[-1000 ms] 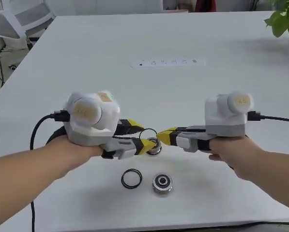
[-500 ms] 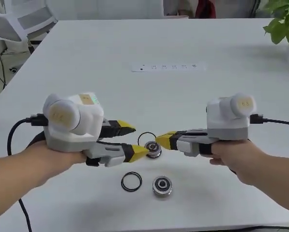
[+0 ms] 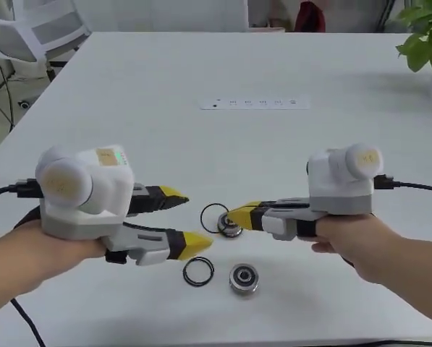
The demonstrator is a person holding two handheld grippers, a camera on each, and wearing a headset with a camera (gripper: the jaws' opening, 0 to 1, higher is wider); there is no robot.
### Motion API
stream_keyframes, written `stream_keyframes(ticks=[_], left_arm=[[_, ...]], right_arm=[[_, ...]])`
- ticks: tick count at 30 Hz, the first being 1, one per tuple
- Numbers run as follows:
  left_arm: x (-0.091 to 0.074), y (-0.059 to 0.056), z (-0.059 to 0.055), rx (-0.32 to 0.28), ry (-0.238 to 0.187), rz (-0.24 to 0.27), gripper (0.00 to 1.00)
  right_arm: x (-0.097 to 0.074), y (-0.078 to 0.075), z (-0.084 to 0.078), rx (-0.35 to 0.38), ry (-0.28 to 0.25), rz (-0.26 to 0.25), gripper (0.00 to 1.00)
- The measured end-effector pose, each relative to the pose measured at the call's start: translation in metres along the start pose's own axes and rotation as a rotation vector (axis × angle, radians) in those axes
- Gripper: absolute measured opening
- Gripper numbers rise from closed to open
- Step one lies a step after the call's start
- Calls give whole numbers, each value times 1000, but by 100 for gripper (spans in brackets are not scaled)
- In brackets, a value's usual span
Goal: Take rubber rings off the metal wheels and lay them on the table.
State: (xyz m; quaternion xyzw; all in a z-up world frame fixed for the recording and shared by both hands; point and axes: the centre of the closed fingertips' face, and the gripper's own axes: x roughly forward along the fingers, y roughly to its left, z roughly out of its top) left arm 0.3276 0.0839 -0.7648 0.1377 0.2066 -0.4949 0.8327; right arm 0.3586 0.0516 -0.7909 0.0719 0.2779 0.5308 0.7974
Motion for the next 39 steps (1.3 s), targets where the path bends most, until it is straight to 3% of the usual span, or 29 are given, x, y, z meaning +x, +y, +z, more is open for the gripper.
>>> stream_keyframes(ticks=[13, 33, 39], left_arm=[[-15, -3, -17, -19, 13, 7, 54], [-27, -3, -38, -33, 40, 17, 59], [-29, -3, -42, -39, 44, 23, 59]], right_arm=[[7, 13, -12, 30, 36, 38, 0], [23, 28, -42, 100, 169, 98, 0], [28, 28, -52, 113, 215, 94, 0]])
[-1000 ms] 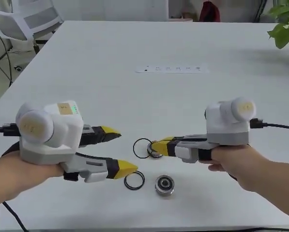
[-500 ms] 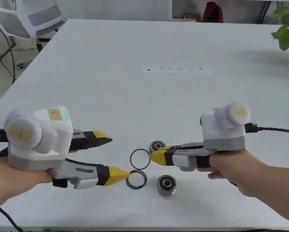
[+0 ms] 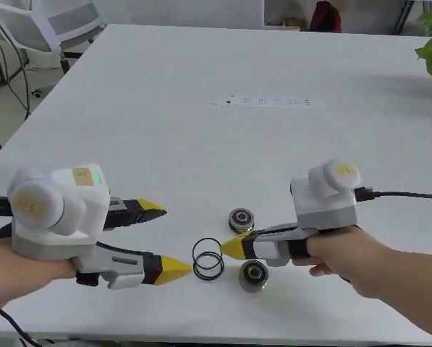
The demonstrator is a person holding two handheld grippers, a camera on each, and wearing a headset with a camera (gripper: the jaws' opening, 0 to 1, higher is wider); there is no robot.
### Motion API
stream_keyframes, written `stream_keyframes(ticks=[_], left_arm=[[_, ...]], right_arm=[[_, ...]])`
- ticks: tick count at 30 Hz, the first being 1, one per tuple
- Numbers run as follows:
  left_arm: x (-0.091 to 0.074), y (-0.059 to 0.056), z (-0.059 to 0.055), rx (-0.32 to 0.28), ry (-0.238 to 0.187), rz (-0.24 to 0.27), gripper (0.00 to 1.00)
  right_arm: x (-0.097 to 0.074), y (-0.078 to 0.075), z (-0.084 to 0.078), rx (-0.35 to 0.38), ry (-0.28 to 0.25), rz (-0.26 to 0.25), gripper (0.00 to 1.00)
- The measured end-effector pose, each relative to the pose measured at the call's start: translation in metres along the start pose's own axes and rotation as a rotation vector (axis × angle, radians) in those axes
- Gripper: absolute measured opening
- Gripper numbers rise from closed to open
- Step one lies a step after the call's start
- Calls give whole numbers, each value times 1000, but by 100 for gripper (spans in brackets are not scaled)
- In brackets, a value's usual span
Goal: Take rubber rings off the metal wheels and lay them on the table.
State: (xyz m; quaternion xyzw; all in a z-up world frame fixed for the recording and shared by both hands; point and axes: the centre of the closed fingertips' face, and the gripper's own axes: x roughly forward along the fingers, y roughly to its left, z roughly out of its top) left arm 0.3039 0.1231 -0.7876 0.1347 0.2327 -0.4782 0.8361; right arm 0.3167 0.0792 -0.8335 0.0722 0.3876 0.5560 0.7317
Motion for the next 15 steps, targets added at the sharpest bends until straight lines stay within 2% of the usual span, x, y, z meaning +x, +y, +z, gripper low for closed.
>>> stream_keyframes(ticks=[9, 15], left_arm=[[-2, 1, -5, -6, 10, 5, 59], [-2, 1, -6, -4, 14, 3, 59]], right_arm=[[6, -6, -12, 35, 63, -13, 0], [6, -9, -13, 46, 63, -22, 0]])
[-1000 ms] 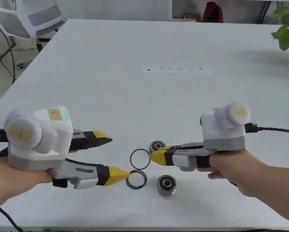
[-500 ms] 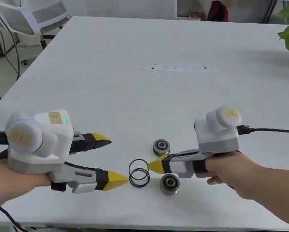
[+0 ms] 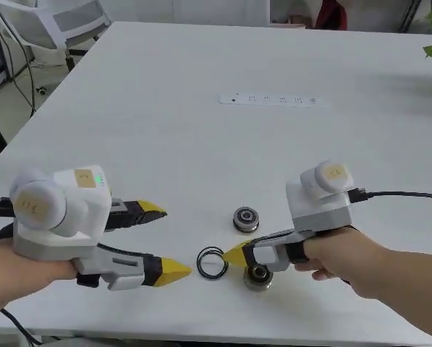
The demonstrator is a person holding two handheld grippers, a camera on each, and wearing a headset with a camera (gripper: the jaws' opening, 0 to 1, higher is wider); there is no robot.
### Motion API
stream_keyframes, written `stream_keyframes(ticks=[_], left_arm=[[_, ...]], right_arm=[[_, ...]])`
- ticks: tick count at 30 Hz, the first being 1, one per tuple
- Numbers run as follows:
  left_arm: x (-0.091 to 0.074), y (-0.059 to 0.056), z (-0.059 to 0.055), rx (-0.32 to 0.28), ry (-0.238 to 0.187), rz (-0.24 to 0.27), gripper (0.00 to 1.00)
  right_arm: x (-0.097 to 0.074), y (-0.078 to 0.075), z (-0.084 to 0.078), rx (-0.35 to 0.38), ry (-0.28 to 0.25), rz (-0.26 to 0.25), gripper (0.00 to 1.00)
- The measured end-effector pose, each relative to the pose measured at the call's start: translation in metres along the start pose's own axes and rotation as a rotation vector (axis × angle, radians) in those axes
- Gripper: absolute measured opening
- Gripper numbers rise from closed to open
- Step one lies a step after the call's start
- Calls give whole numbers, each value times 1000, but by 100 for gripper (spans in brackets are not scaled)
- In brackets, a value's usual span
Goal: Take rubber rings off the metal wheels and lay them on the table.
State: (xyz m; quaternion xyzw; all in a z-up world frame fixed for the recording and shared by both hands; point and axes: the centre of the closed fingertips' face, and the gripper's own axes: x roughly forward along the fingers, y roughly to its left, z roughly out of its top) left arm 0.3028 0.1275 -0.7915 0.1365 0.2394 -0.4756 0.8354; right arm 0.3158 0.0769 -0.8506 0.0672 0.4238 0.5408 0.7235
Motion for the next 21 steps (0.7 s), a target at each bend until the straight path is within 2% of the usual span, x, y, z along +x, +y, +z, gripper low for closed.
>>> stream_keyframes(ticks=[21], left_arm=[[4, 0, 1, 4, 12, -5, 59]], right_arm=[[0, -9, -2, -3, 11, -33, 0]])
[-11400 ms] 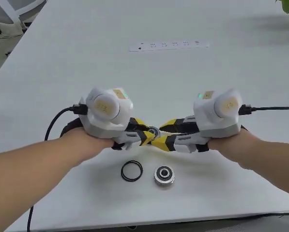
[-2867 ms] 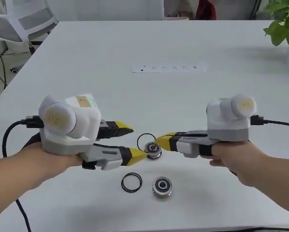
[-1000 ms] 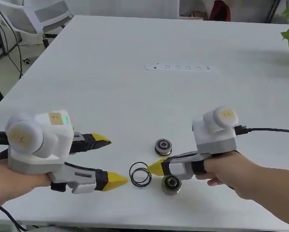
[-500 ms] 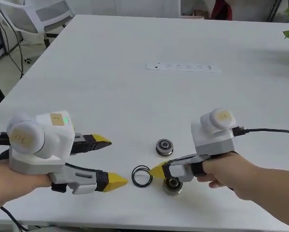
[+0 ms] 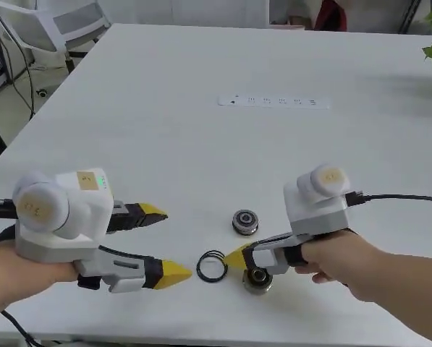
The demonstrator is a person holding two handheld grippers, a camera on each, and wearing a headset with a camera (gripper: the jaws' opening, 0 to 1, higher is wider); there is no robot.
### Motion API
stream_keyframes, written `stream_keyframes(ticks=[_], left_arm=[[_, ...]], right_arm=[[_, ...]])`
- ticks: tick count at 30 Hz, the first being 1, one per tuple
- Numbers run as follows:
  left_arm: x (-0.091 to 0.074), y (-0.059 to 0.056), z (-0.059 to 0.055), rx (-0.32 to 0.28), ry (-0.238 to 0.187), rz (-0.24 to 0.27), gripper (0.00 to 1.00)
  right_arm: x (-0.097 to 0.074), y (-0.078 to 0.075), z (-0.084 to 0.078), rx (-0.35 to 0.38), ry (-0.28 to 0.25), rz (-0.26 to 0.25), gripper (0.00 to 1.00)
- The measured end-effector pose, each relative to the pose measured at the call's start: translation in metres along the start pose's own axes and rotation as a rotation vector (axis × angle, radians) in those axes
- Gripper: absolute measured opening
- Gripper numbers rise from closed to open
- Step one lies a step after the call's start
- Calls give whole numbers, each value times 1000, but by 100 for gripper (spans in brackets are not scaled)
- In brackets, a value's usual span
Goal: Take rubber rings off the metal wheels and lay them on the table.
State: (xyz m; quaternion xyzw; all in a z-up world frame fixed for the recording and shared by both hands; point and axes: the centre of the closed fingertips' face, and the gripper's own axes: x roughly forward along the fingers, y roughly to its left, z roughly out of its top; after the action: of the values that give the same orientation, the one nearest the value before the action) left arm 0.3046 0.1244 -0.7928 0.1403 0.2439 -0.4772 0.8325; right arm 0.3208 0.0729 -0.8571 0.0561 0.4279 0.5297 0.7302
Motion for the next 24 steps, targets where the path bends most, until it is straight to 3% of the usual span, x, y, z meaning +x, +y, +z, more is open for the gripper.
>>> stream_keyframes(ticks=[24], left_arm=[[0, -1, -4, -6, 10, 2, 59]], right_arm=[[5, -2, 0, -23, -2, -19, 3]])
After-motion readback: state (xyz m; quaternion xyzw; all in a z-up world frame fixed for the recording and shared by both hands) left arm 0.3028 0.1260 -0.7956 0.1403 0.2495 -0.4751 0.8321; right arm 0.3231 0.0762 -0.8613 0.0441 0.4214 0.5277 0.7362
